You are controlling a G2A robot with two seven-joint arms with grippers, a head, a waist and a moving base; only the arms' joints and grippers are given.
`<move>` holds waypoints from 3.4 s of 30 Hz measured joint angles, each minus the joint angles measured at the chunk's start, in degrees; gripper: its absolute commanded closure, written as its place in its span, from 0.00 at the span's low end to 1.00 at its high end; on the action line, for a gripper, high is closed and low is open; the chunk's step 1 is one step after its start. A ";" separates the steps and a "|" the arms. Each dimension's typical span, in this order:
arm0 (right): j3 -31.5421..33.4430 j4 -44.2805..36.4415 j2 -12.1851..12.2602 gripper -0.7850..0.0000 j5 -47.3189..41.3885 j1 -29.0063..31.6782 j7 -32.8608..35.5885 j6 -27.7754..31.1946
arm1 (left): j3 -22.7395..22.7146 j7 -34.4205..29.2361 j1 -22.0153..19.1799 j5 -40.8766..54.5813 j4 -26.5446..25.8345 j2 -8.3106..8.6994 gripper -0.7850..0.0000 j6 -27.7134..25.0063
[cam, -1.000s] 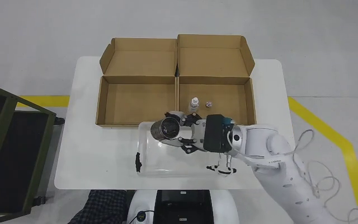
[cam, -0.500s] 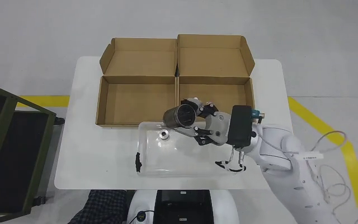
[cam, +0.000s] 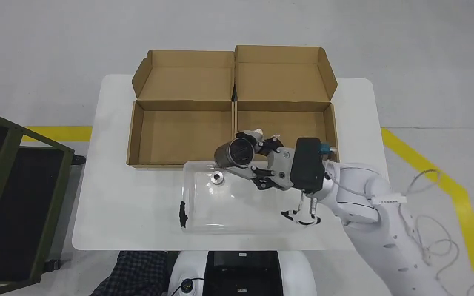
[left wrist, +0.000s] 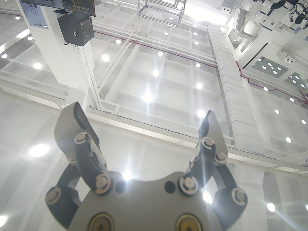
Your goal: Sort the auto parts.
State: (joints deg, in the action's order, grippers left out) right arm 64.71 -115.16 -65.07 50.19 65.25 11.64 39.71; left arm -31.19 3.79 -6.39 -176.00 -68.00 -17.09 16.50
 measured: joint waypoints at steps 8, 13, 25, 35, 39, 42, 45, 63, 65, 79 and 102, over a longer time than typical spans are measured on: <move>-3.56 3.92 -0.87 1.00 2.01 -3.24 0.28 -2.96 | 0.00 0.00 0.00 0.00 0.00 0.00 0.00 0.00; -6.48 6.58 -1.63 1.00 4.91 -6.00 1.22 -5.50 | 0.00 0.00 0.00 0.00 0.00 0.00 0.00 0.00; -14.93 15.92 -4.51 1.00 8.52 -16.12 7.27 -11.21 | 0.00 0.00 0.00 0.00 0.00 0.00 0.00 0.00; -20.32 25.64 -7.32 1.00 8.22 -23.11 12.20 -15.87 | 0.00 0.00 0.00 0.00 0.00 0.00 0.00 0.00; -22.25 29.24 -8.49 1.00 8.67 -25.47 13.45 -17.06 | 0.00 0.00 0.00 0.00 0.00 0.00 0.00 0.00; -23.61 31.36 -9.32 1.00 8.92 -26.80 14.63 -17.82 | 0.00 0.00 0.00 0.00 0.00 0.00 0.00 0.00; -24.73 33.59 -10.13 1.00 8.54 -27.90 15.73 -18.39 | 0.00 0.00 0.00 0.00 0.00 0.00 0.00 0.00; -29.44 44.95 -14.92 1.00 7.91 -33.96 17.14 -18.79 | 0.00 0.00 0.00 0.00 0.00 0.00 0.00 0.00; -29.62 45.85 -15.28 1.00 7.94 -34.36 17.20 -18.63 | 0.00 0.00 0.00 0.00 0.00 0.00 0.00 0.00; -30.88 50.77 -17.80 0.94 9.03 -35.52 17.05 -18.46 | 0.00 0.00 0.00 0.00 0.00 0.00 0.00 0.00; -28.58 52.52 -19.07 0.51 11.26 -33.98 16.76 -16.60 | 0.00 0.00 0.00 0.00 0.00 0.00 0.00 0.00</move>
State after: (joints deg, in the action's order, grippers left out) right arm 36.14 -62.64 -84.14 61.45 31.27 28.40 23.11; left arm -31.19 3.79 -6.39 -176.00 -68.00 -17.09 16.50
